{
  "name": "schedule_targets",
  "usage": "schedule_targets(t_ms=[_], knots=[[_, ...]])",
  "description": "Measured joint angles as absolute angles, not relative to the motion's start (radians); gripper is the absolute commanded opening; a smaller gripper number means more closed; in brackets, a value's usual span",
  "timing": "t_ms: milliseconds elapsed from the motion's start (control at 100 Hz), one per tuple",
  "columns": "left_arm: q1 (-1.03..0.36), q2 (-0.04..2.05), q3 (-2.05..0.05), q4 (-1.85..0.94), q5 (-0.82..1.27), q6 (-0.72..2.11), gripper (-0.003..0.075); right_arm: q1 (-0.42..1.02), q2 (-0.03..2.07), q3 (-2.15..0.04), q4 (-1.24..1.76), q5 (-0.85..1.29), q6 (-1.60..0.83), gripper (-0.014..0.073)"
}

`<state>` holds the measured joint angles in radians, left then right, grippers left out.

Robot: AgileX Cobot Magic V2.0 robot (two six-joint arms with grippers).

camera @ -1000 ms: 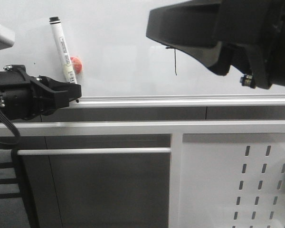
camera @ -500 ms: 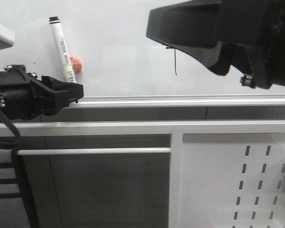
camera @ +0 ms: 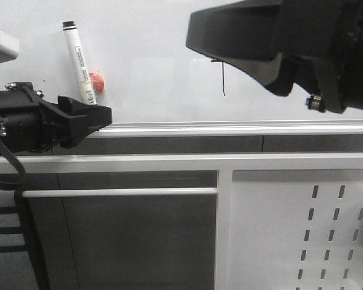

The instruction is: Write number 1 on whiteboard

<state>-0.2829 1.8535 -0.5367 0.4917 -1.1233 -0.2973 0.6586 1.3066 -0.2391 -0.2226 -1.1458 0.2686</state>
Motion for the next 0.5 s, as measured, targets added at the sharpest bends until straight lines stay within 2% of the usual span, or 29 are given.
schedule_targets(t_ms=[500], knots=[[-0.283, 1.854, -0.457, 0.45, -1.137, -0.245, 0.039, 0.659, 1.307, -0.239, -0.223, -1.146, 0.269, 0.037]])
